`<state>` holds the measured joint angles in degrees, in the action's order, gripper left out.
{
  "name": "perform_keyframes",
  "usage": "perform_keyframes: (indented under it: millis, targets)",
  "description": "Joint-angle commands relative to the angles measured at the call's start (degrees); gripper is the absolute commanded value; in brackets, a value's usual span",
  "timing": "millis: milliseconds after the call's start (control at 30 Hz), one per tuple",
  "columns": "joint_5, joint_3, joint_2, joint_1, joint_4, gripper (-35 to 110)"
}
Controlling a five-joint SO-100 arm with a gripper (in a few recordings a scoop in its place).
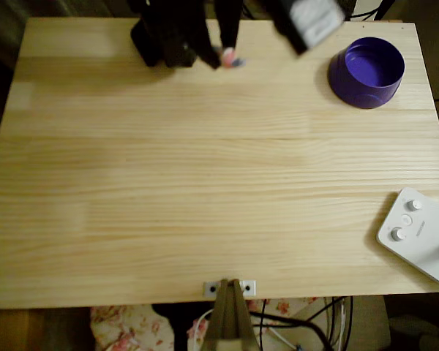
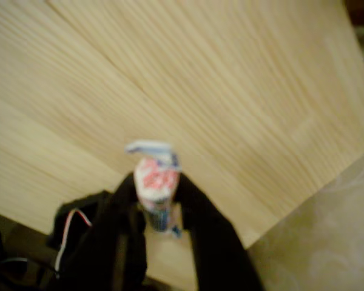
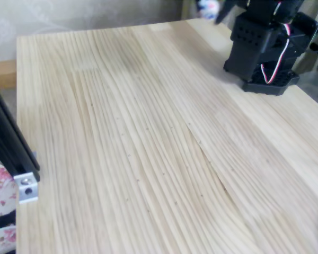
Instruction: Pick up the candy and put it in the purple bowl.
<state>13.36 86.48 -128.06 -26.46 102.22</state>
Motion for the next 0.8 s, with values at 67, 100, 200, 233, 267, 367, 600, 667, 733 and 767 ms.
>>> perform_keyframes:
  millis: [67,100,200,233,267,367,600,667,733,767]
  targets:
    - [-4.83,-5.71,-8.09,-8.26,4.04,-1]
    - [-5.89,-5.54,-9.05,-10.28,4.04,-1]
    - [-9.58,-5.71,-11.69,-17.49,4.04,-1]
    - [-10.99,-5.98,-12.3,-20.3,4.04,-1]
    - [-12.22,-6.15,-12.83,-22.5,4.04,-1]
    - [-12.66,-4.92,-13.89,-25.93,2.55,-1]
    - [-13.01,-3.52,-13.97,-35.16,-0.09,-1]
    - [-12.83,-3.16,-13.97,-37.71,-1.32,-1]
    - [-12.83,-2.37,-13.97,-40.17,-3.08,-1]
    - [-12.92,-1.93,-13.97,-41.48,-4.04,-1]
